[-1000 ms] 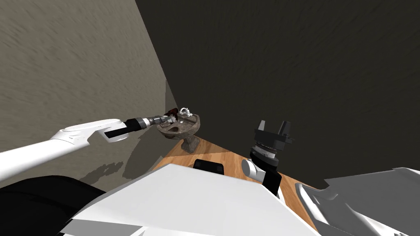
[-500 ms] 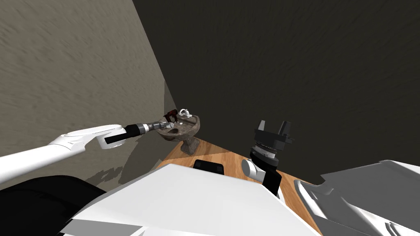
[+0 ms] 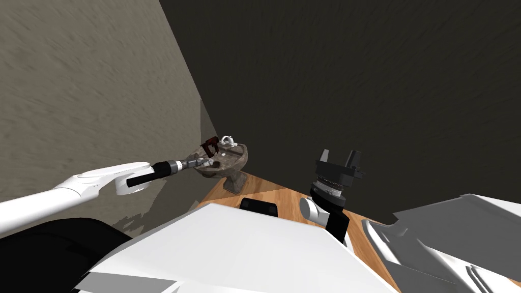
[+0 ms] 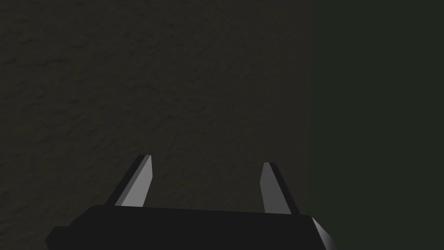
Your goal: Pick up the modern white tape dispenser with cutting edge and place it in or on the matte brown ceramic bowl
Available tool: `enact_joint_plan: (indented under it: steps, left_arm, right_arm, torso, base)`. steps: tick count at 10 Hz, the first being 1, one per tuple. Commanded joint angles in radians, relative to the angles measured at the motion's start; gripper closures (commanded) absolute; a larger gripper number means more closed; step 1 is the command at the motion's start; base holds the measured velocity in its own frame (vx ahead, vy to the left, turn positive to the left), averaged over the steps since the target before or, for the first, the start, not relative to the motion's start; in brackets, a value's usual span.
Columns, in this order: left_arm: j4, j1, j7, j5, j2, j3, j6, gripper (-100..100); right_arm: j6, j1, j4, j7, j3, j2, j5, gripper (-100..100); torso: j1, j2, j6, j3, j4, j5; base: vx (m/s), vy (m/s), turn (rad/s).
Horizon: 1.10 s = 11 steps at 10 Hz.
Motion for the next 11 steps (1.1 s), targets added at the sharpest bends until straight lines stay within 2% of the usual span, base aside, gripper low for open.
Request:
enact_joint_plan:
  steps: [1, 2, 3, 7, 8, 9, 11]
  left_arm:
    - [0.002, 0.029, 0.003, -0.006, 0.007, -0.023, 0.024, 100]
    - [-0.006, 0.023, 0.002, -0.002, 0.006, -0.008, 0.015, 100]
    - [-0.006, 0.026, 0.003, -0.003, 0.007, -0.01, 0.02, -100]
    - [-0.006, 0.026, 0.003, -0.003, 0.007, -0.01, 0.02, -100]
    - [-0.006, 0.026, 0.003, -0.003, 0.007, -0.01, 0.02, 0]
    - [-0.019, 0.035, 0.023, 0.007, 0.04, 0.006, 0.02, -100]
    - [-0.032, 0.043, 0.043, 0.016, 0.074, 0.022, 0.02, -100]
  right_arm:
    - [0.0, 0.0, 0.0, 0.0, 0.0, 0.0, 0.0, 0]
    - [0.0, 0.0, 0.0, 0.0, 0.0, 0.0, 0.0, 0]
    - [0.0, 0.0, 0.0, 0.0, 0.0, 0.0, 0.0, 0]
    - [0.0, 0.0, 0.0, 0.0, 0.0, 0.0, 0.0, 0]
    - [0.0, 0.0, 0.0, 0.0, 0.0, 0.0, 0.0, 0]
    - [0.0, 0.0, 0.0, 0.0, 0.0, 0.0, 0.0, 0]
    - [0.0, 0.0, 0.0, 0.0, 0.0, 0.0, 0.0, 0]
  torso:
    - [0.0, 0.0, 0.0, 0.0, 0.0, 0.0]
    - [0.001, 0.0, 0.001, 0.0, 0.0, 0.0]
    - [-0.001, 0.0, 0.001, 0.0, 0.001, -0.001]
    - [-0.004, 0.002, 0.001, 0.001, 0.001, -0.002]
    - [-0.004, 0.002, 0.001, 0.001, 0.001, -0.002]
    - [-0.004, 0.002, 0.001, 0.001, 0.001, -0.002]
    - [-0.004, 0.001, 0.001, 0.001, 0.001, -0.002]
  base:
    - [0.03, 0.055, -0.085]
    - [0.012, 0.029, -0.017]
    - [0.002, 0.006, 0.004]
    - [0.0, 0.0, 0.0]
    - [0.0, 0.0, 0.0]
    - [0.001, 0.006, 0.112]
    - [0.004, 0.005, 0.08]
